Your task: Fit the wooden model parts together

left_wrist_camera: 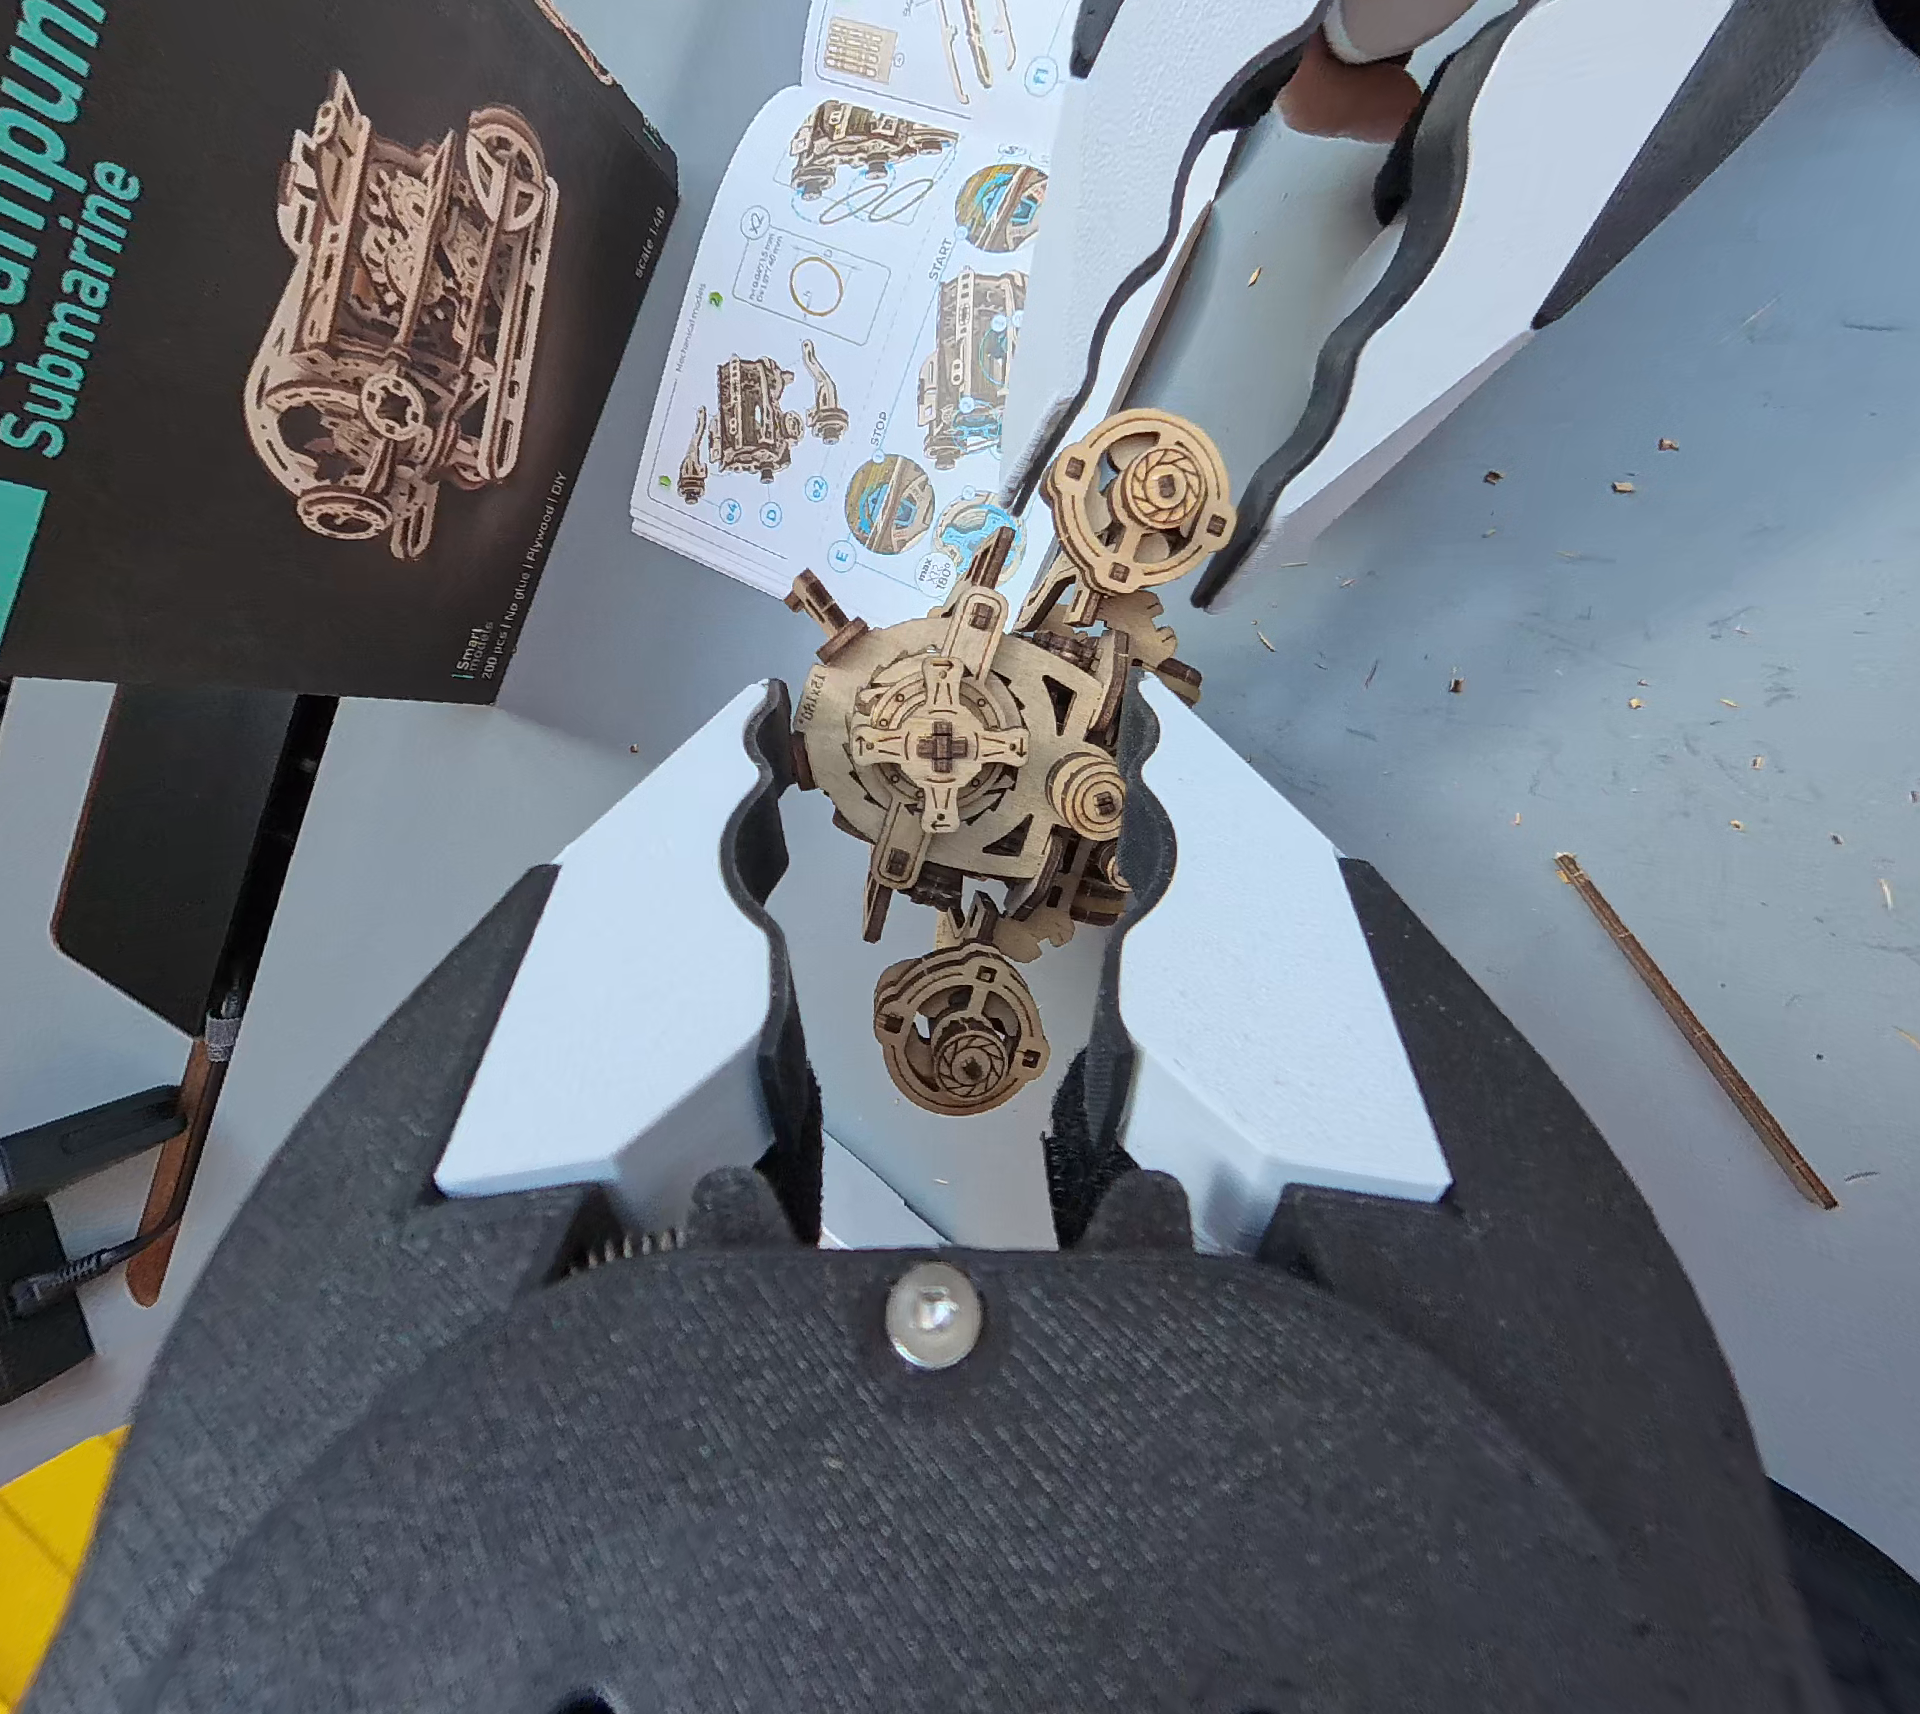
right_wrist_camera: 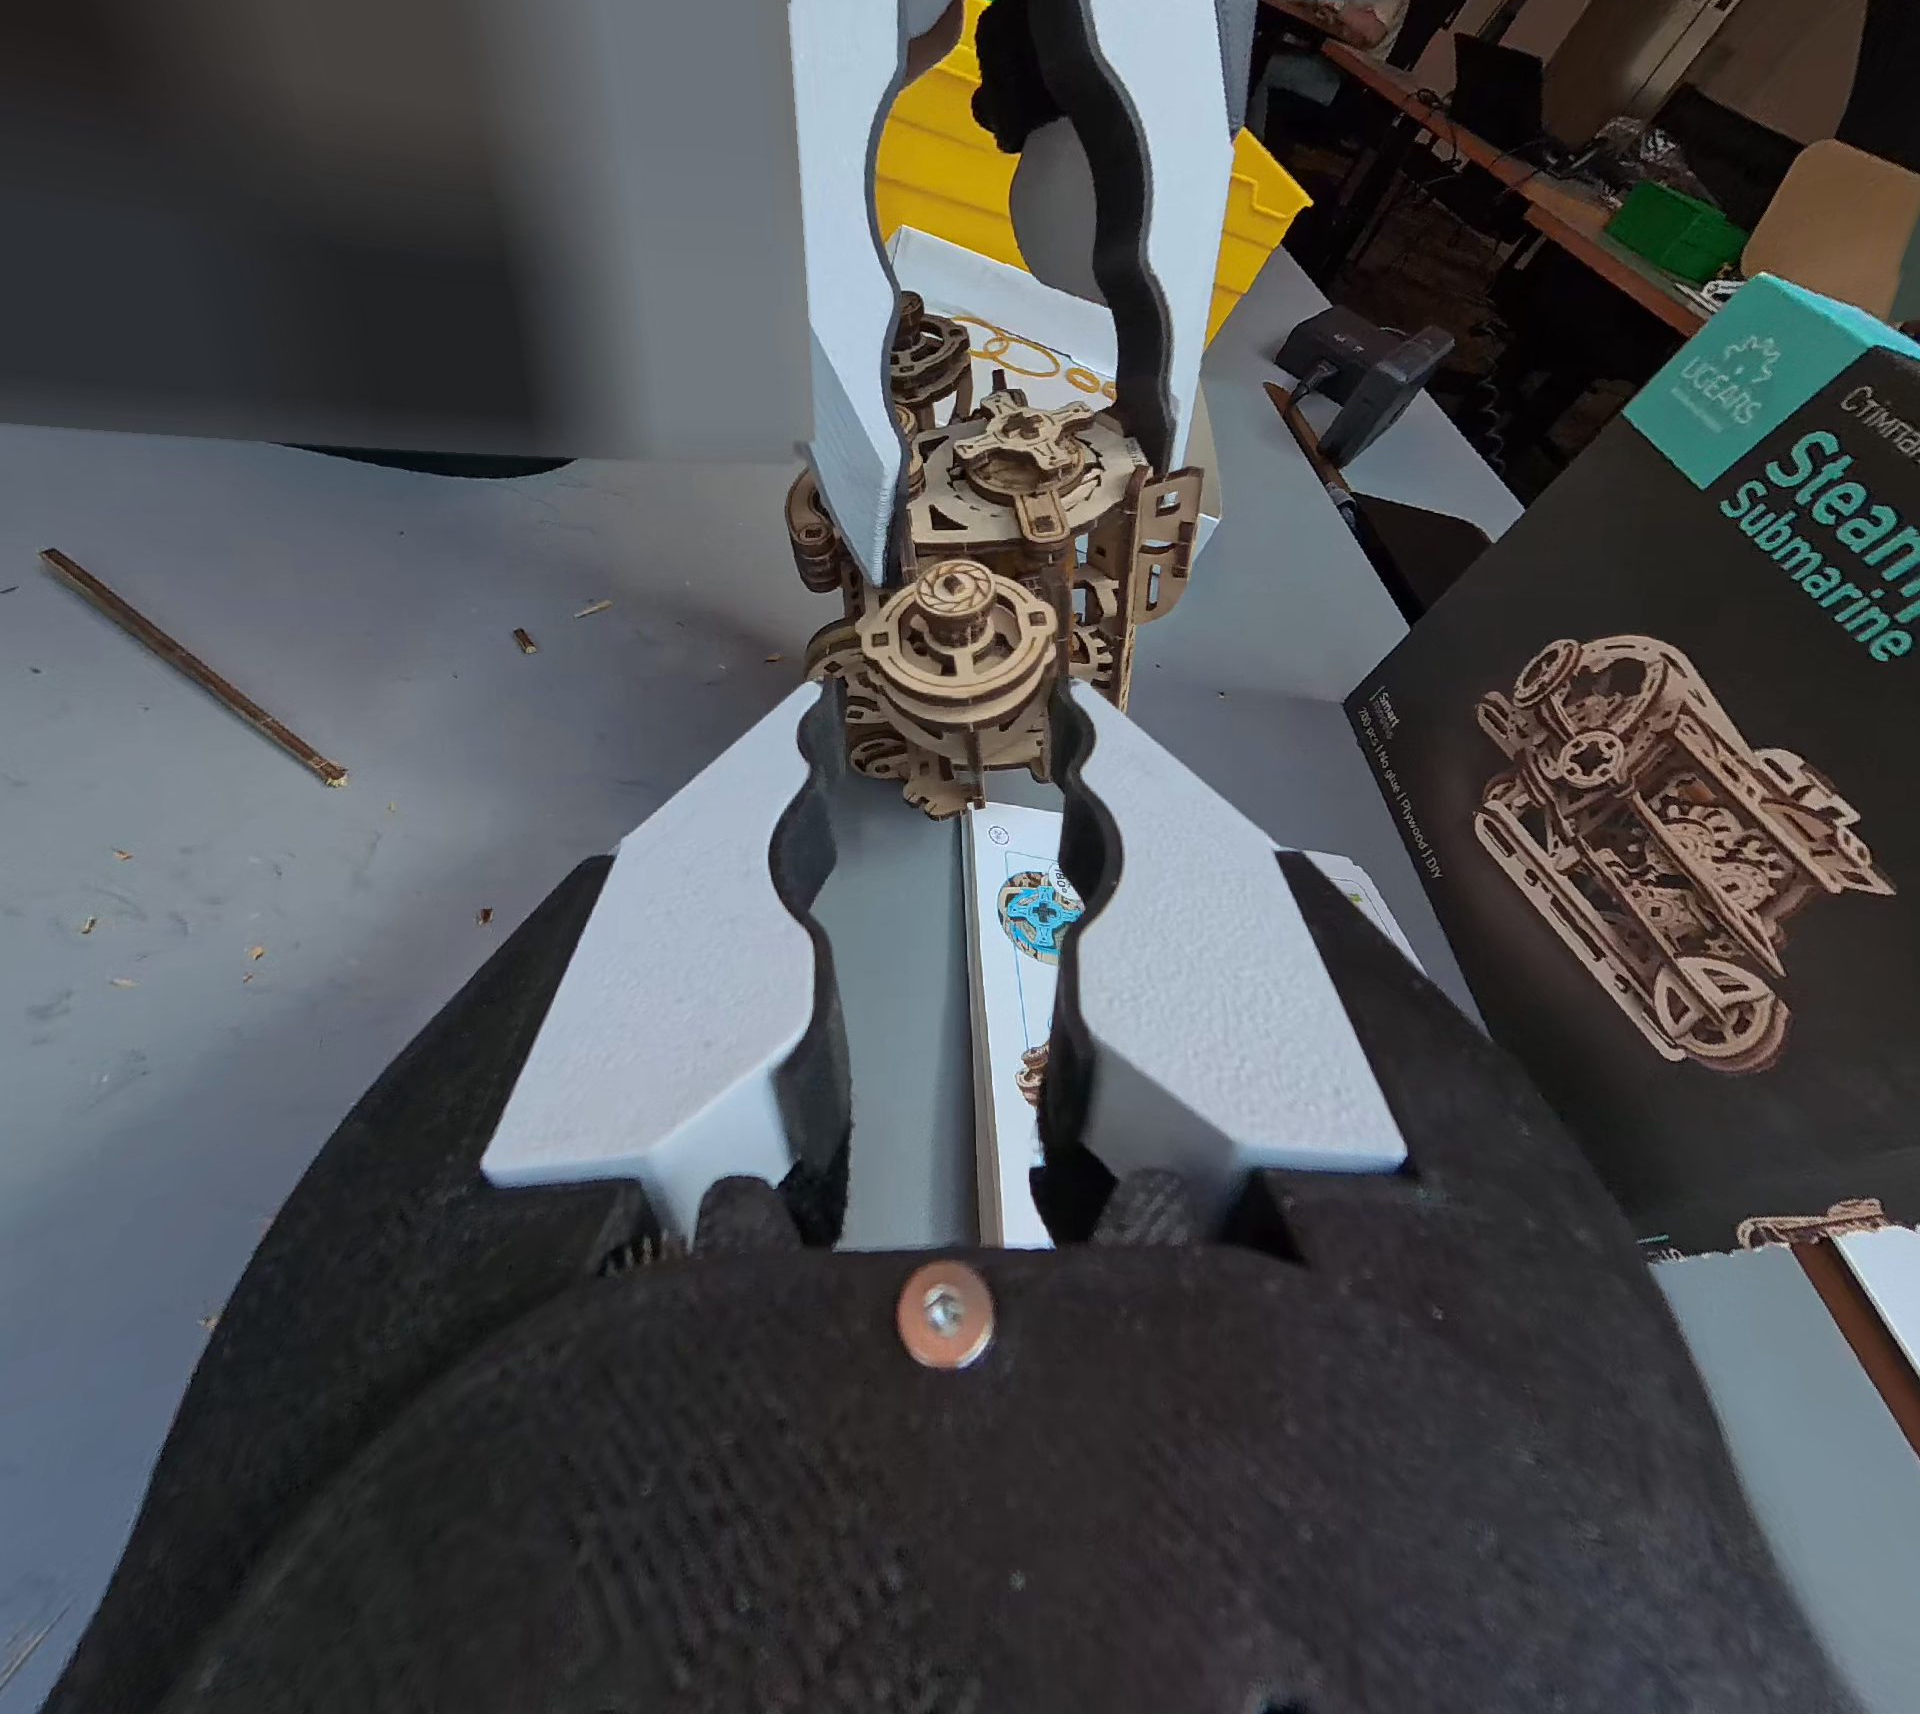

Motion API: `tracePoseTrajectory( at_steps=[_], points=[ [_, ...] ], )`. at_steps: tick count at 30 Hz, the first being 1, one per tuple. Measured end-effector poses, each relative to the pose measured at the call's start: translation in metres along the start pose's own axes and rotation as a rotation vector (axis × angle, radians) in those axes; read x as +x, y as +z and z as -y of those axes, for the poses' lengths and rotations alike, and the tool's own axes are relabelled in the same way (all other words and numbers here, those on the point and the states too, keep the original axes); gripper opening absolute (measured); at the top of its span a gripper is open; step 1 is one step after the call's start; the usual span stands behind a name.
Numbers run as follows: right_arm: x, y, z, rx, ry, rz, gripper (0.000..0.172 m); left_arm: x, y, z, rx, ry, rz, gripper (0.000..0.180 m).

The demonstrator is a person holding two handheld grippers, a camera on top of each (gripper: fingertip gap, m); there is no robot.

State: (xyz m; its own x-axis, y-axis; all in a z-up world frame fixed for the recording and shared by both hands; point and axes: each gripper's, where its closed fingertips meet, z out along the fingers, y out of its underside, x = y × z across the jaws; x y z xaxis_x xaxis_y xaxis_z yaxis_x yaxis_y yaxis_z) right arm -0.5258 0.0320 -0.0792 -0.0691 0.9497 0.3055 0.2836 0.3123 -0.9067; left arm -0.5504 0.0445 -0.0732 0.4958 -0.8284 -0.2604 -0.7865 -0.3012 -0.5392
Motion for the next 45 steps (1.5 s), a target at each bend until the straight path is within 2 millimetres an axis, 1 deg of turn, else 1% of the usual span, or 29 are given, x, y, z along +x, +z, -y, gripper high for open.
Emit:
tracePoseTrajectory(
  at_steps=[2,5,14,19,28,35,40,42,45],
  points=[
    [0.004,0.002,-0.003,-0.018,-0.009,-0.046,0.032,0.0,0.0,0.0,0.0,-0.003,0.0,0.062],
    [0.004,0.002,-0.003,-0.018,-0.004,-0.064,0.032,0.0,0.0,0.0,-0.003,-0.008,0.0,0.062],
    [0.001,0.0,-0.004,-0.047,-0.051,-0.026,0.031,0.003,0.001,0.002,-0.005,0.04,-0.004,0.062],
    [-0.003,-0.002,-0.005,-0.056,-0.095,0.024,0.03,0.007,0.001,0.004,-0.02,0.113,-0.014,0.062],
    [-0.003,-0.004,-0.007,-0.058,-0.13,0.04,0.03,0.008,0.003,0.006,-0.036,0.125,-0.028,0.062],
    [-0.002,-0.003,-0.006,-0.043,-0.111,0.027,0.031,0.008,0.004,0.007,-0.017,0.112,-0.021,0.062],
    [-0.002,-0.003,-0.005,-0.037,-0.091,0.029,0.033,0.007,0.003,0.006,-0.002,0.106,-0.018,0.062],
    [0.0,-0.003,-0.005,-0.05,-0.102,0.011,0.045,0.007,0.003,0.007,-0.002,0.102,-0.021,0.062],
    [0.0,-0.01,0.004,-0.054,-0.142,-0.001,0.05,0.007,0.003,0.007,-0.004,0.101,-0.019,0.063]
  ],
)
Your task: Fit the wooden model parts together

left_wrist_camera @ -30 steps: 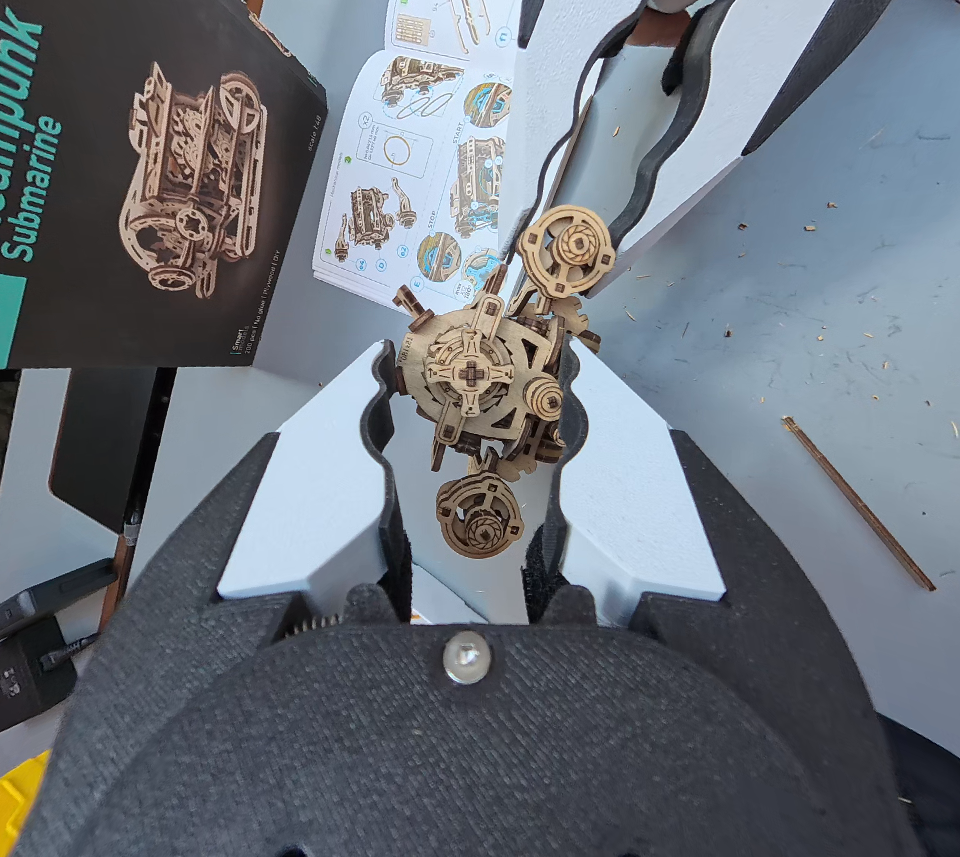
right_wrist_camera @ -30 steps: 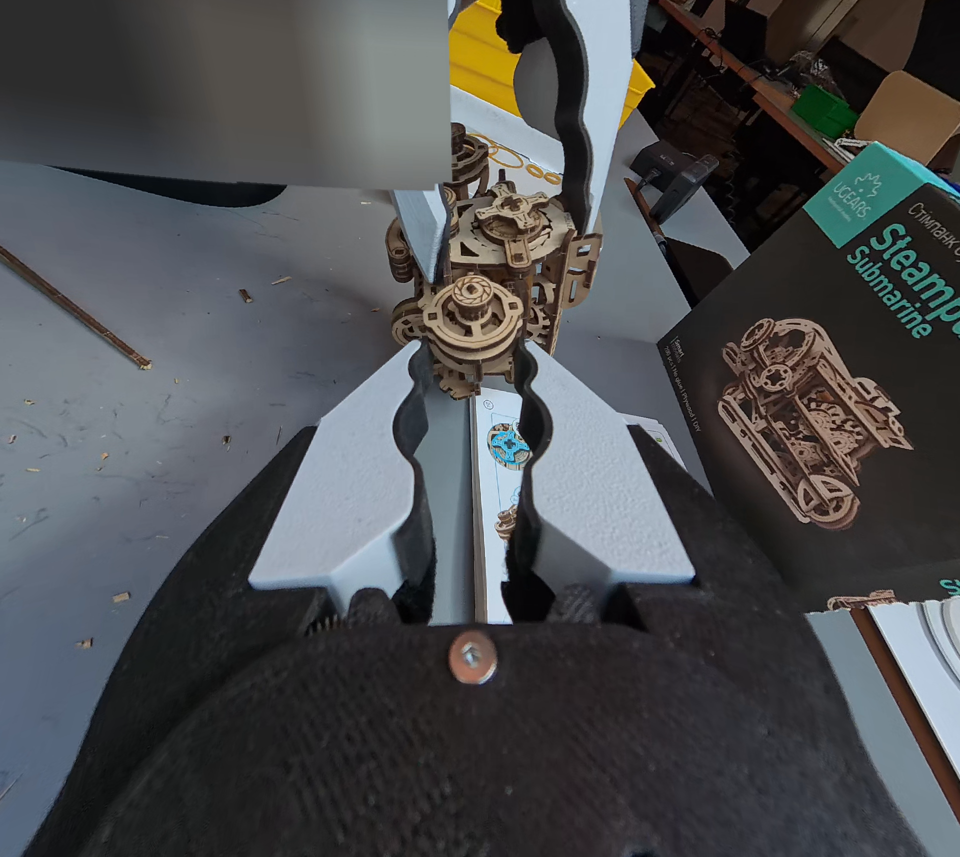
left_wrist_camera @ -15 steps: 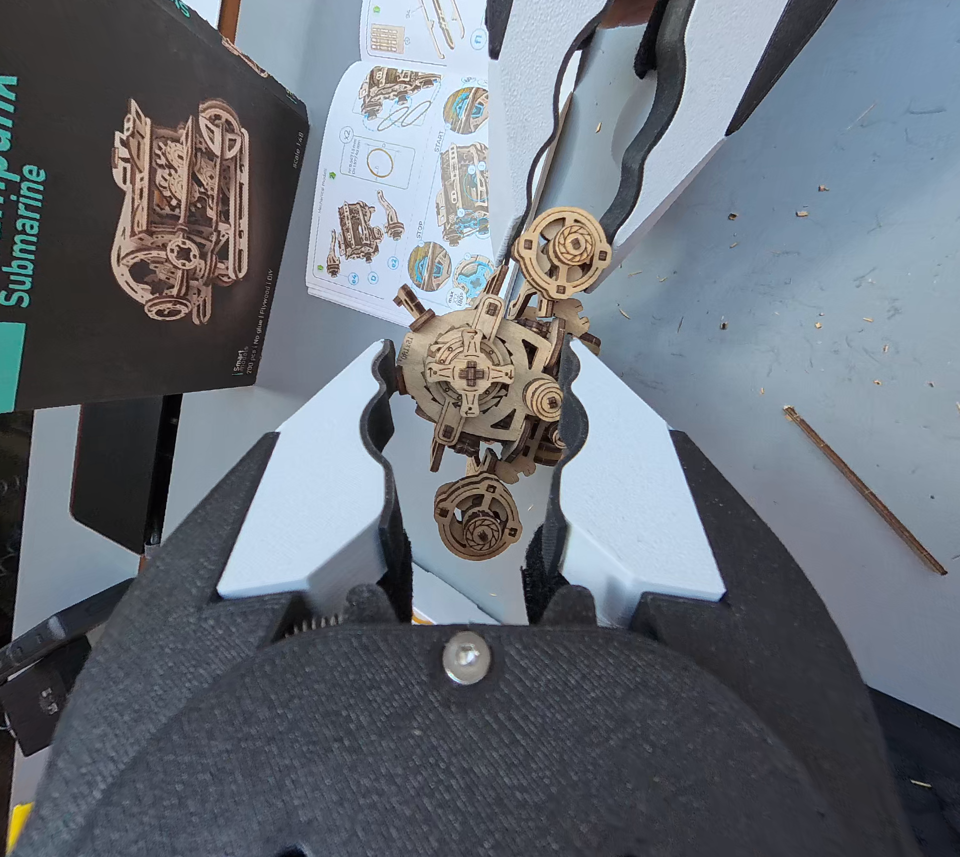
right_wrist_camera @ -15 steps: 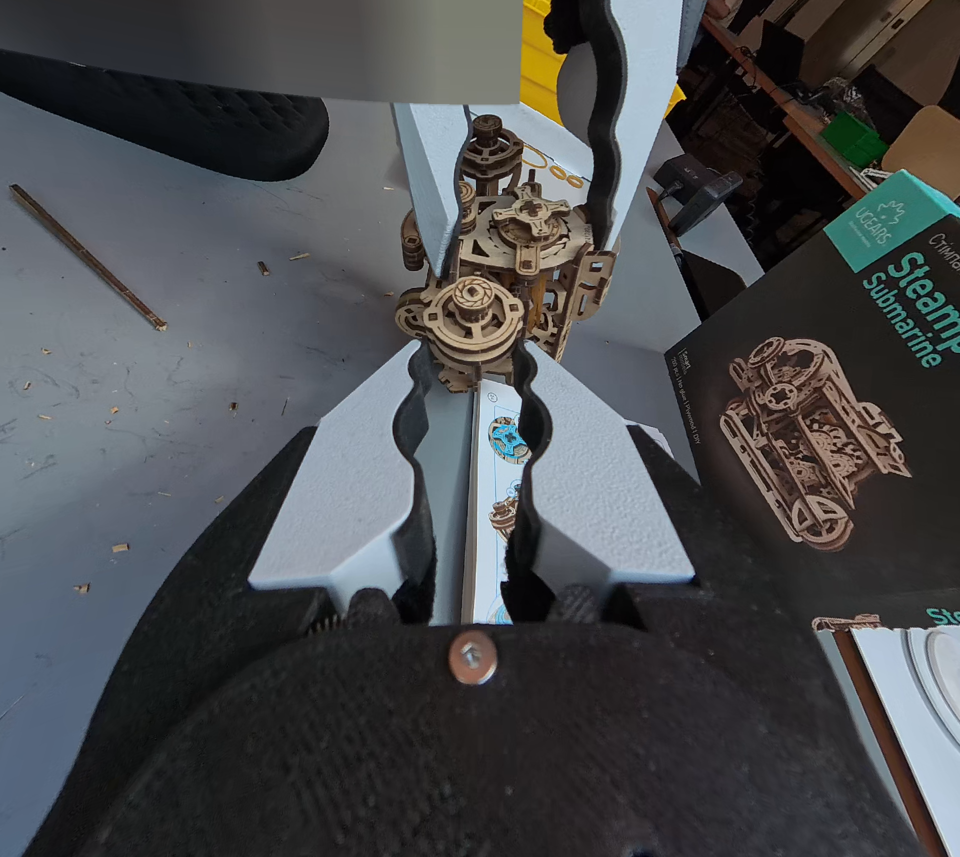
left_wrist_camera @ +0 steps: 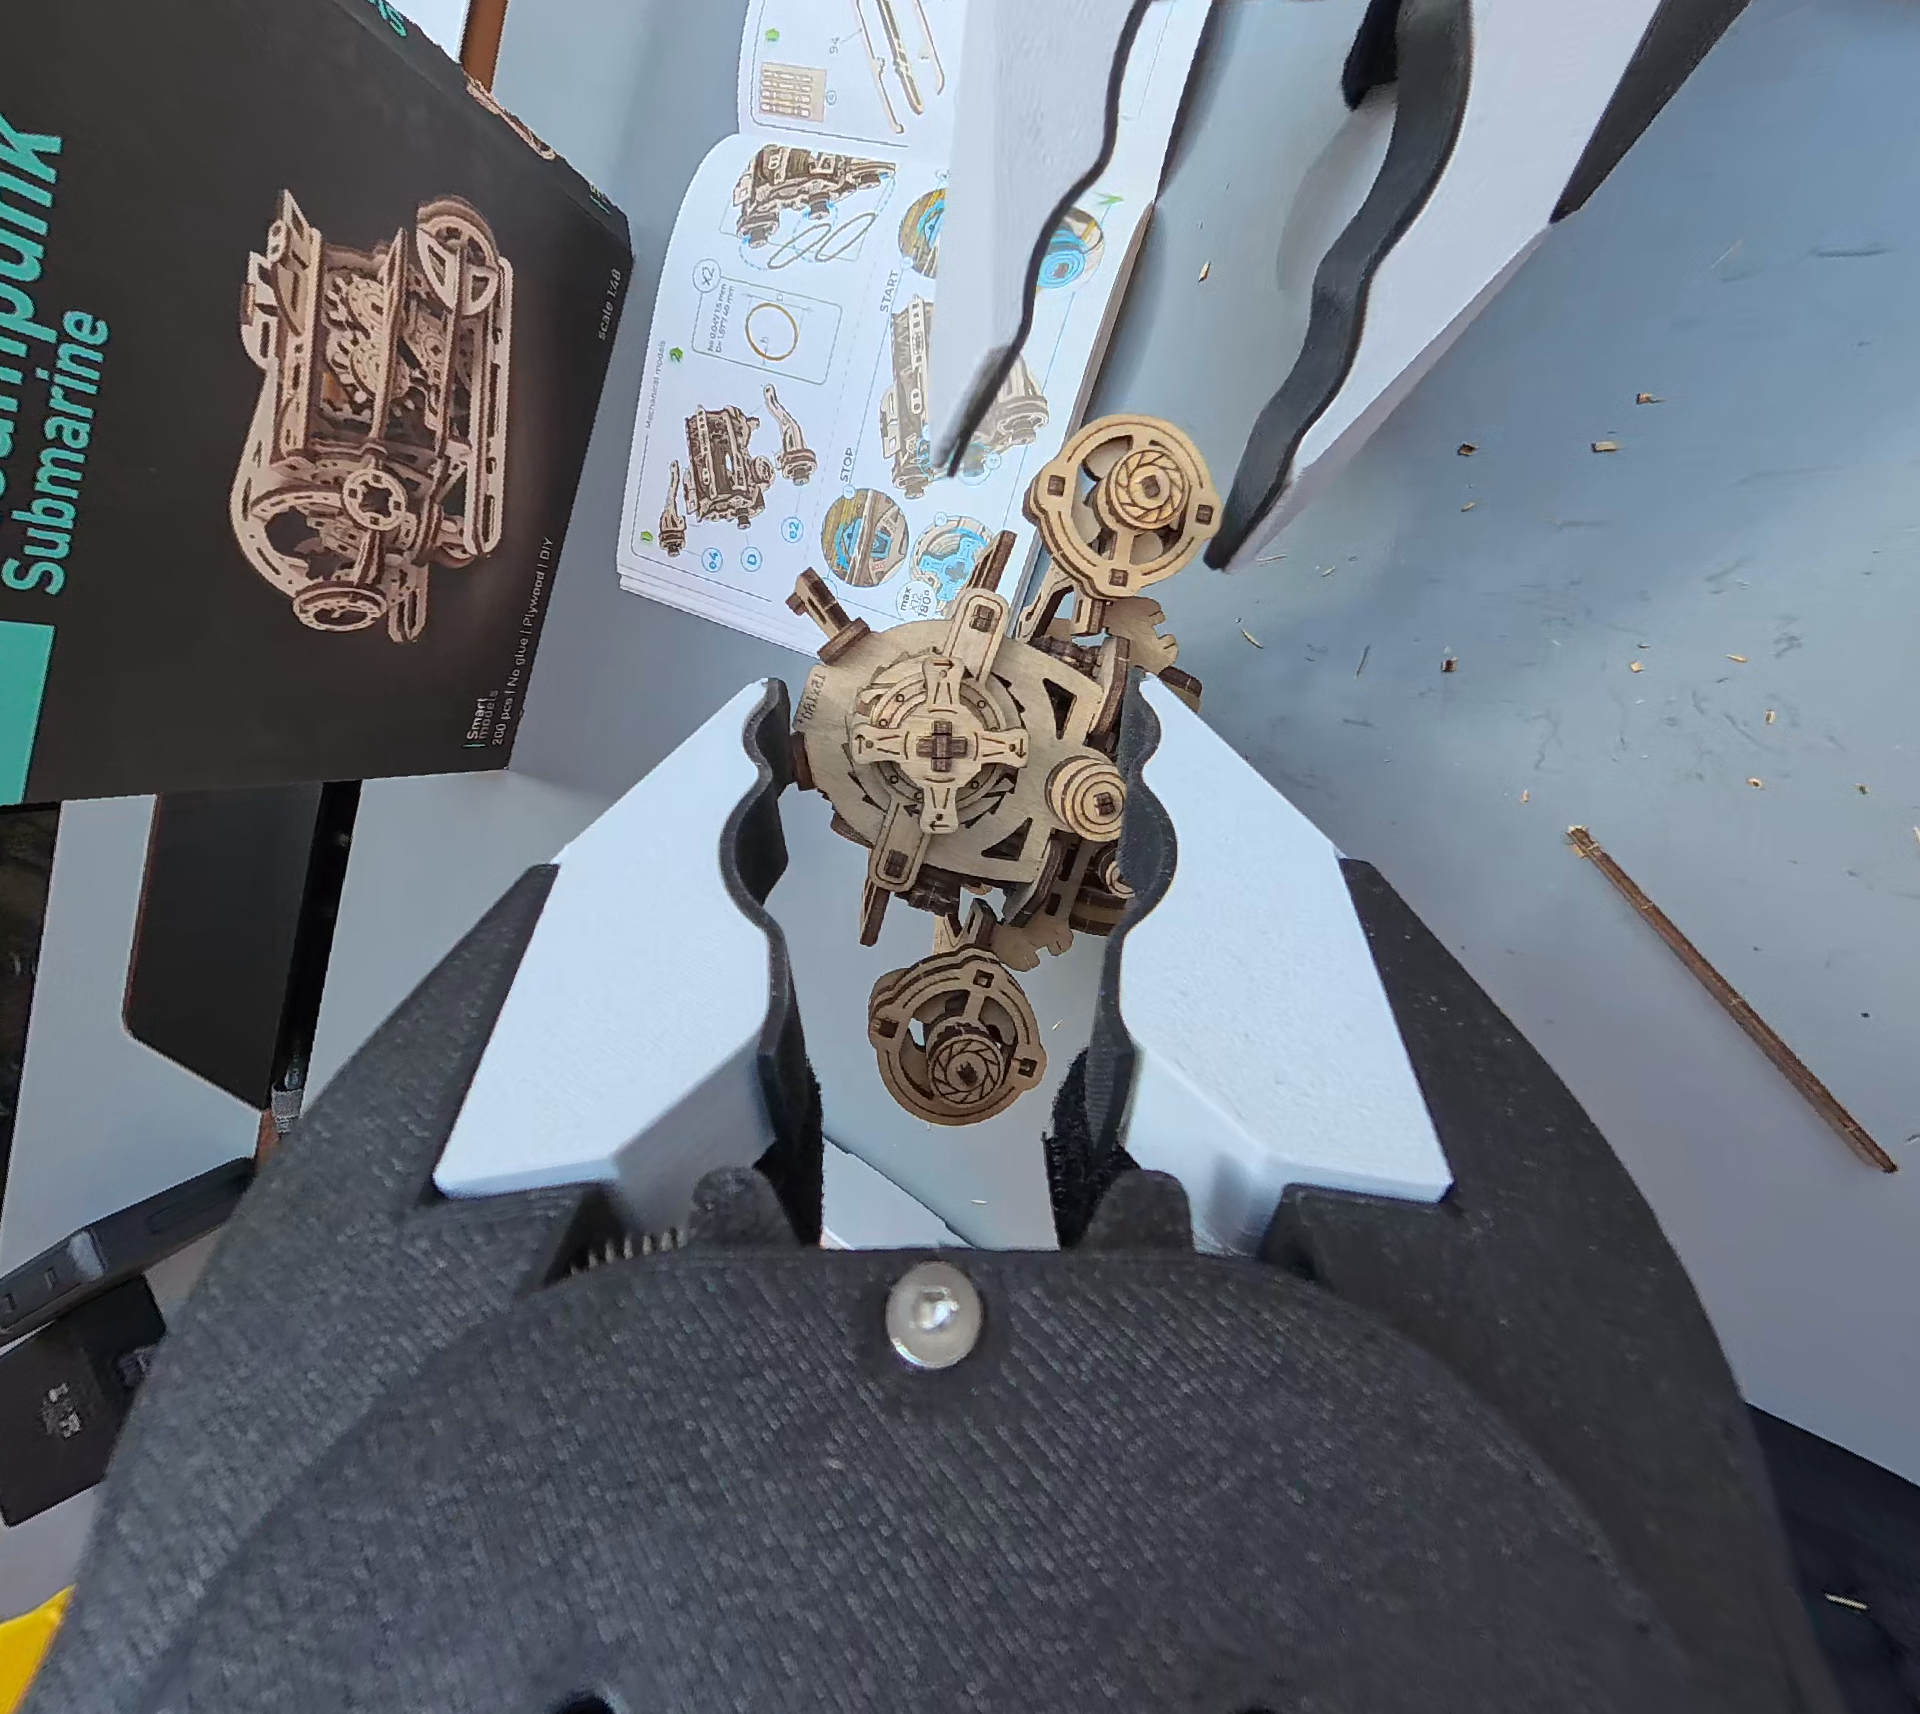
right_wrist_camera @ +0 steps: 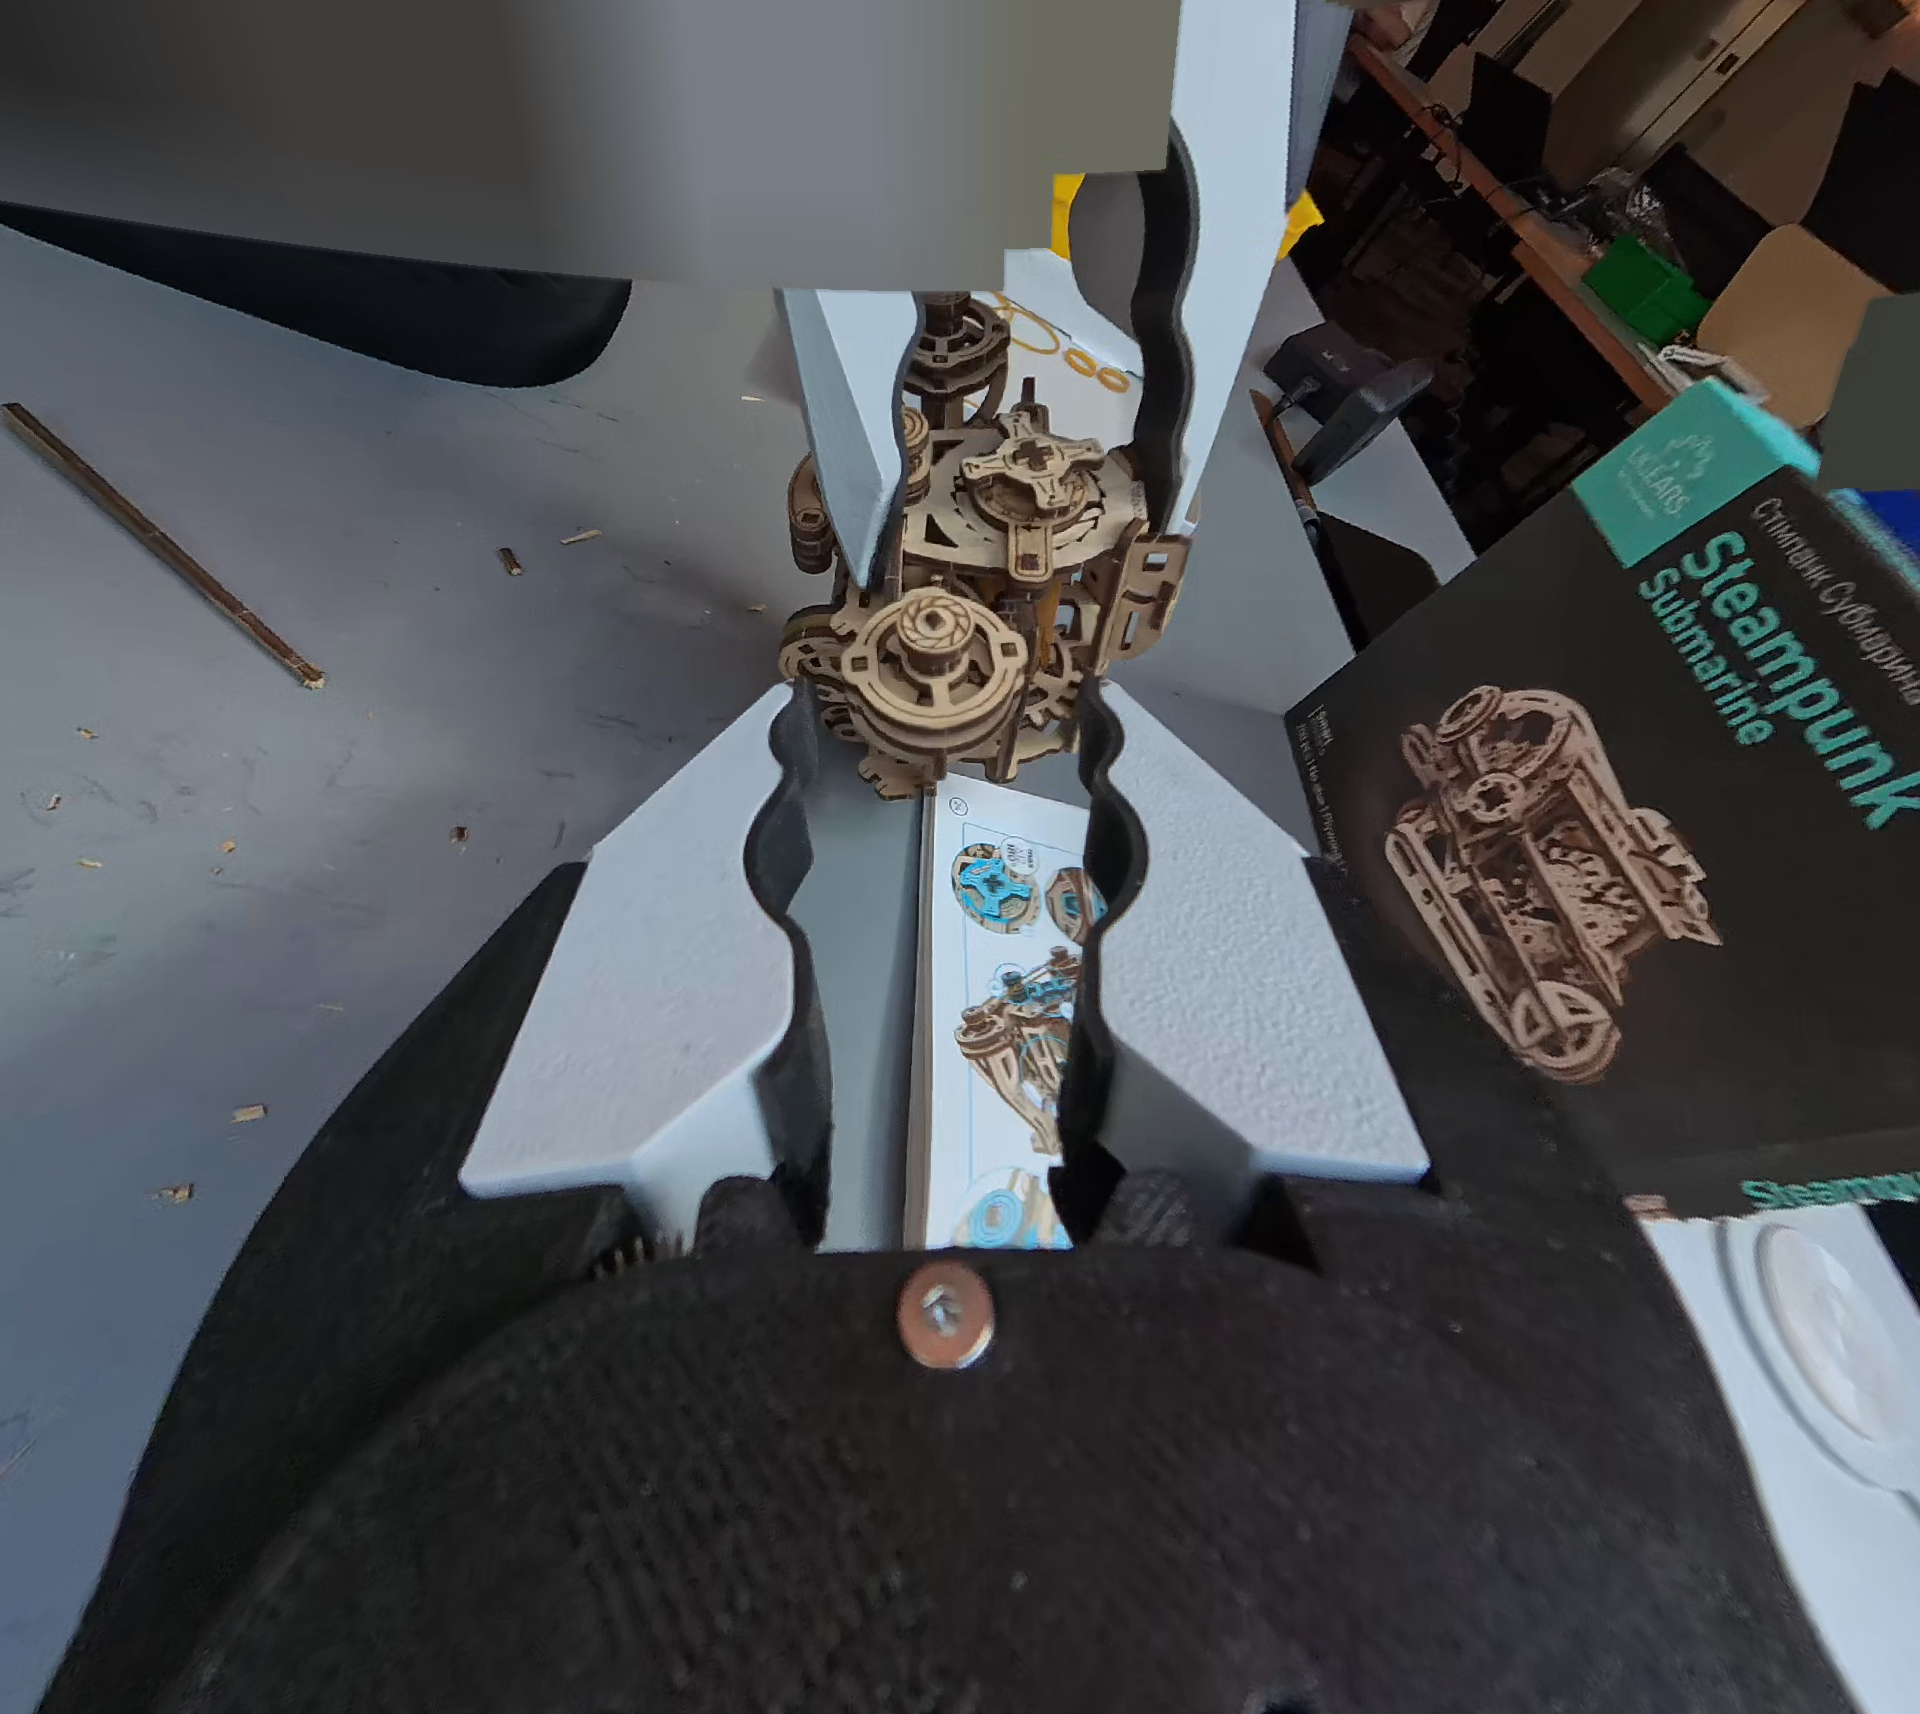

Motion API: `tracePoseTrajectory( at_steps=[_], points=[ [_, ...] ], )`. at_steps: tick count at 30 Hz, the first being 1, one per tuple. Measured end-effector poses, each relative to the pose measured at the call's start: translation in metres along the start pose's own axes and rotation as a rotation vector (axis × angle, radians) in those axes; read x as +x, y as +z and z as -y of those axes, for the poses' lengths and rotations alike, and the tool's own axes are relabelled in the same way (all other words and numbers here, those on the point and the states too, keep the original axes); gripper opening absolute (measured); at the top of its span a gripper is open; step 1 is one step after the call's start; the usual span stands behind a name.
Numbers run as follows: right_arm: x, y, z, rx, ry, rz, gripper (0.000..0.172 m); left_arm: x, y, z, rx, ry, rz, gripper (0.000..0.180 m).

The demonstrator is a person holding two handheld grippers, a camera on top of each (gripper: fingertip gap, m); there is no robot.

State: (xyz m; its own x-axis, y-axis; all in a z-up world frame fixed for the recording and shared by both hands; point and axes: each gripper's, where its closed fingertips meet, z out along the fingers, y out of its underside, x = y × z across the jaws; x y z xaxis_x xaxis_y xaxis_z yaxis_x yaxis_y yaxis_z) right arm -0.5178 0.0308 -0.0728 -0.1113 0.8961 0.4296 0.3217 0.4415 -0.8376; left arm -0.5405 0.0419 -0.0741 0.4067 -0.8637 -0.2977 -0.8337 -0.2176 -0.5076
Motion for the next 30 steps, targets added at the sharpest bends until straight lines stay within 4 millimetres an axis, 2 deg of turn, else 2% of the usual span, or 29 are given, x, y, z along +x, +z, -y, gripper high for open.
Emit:
tracePoseTrajectory(
  at_steps=[2,4,8,11,13,17,22,30],
  points=[
    [0.003,-0.006,0.01,-0.03,-0.117,-0.044,0.049,0.0,0.0,0.0,0.0,-0.003,0.002,0.063],
    [-0.005,-0.005,0.017,-0.107,-0.215,-0.012,0.043,0.0,0.0,0.0,0.0,-0.009,0.003,0.062],
    [-0.011,0.004,0.013,-0.333,-0.265,0.08,0.043,0.0,0.001,0.001,-0.002,-0.015,0.007,0.062],
    [-0.01,0.004,0.004,-0.525,-0.284,0.165,0.032,0.001,0.001,0.002,-0.009,-0.004,0.015,0.063],
    [-0.008,0.005,0.003,-0.614,-0.326,0.206,0.026,0.001,0.002,0.003,-0.013,-0.002,0.019,0.062],
    [-0.012,0.007,-0.004,-0.772,-0.361,0.286,0.027,0.001,0.003,0.004,-0.012,-0.008,0.014,0.062],
    [-0.011,0.01,-0.009,-0.848,-0.378,0.285,0.026,-0.001,0.004,0.004,-0.001,-0.026,0.008,0.062],
    [-0.008,0.013,-0.009,-0.82,-0.366,0.241,0.021,-0.002,0.004,0.004,0.009,-0.033,0.0,0.062]
  ],
)
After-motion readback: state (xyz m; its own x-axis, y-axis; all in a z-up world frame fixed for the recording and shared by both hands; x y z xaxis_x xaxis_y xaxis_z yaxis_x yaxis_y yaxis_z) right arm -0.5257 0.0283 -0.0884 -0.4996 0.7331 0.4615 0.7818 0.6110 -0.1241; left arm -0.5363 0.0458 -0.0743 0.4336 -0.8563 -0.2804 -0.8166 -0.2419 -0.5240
